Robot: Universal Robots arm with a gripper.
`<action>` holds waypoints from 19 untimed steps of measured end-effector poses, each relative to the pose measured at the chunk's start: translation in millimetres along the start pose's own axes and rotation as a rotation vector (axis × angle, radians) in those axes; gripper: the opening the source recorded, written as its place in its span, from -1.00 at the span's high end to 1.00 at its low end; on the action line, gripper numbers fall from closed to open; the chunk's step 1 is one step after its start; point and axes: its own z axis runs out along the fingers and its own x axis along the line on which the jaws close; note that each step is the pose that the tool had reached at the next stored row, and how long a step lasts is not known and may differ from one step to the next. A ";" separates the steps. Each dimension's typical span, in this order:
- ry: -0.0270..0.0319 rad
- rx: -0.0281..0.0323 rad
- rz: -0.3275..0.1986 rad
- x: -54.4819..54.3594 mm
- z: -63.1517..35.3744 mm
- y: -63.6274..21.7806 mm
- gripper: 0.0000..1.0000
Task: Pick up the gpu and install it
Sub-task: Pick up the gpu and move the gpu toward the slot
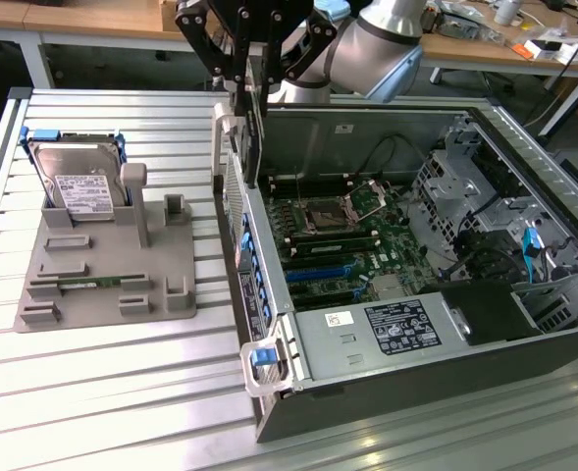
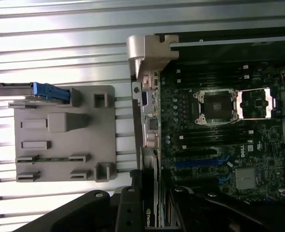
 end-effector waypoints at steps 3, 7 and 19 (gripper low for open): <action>0.0000 0.0000 0.000 -4.5 0.1 0.3 0.47; 0.0000 0.0000 0.000 -11.6 0.3 0.9 0.47; 0.0001 0.0000 0.000 -37.8 1.1 2.8 0.47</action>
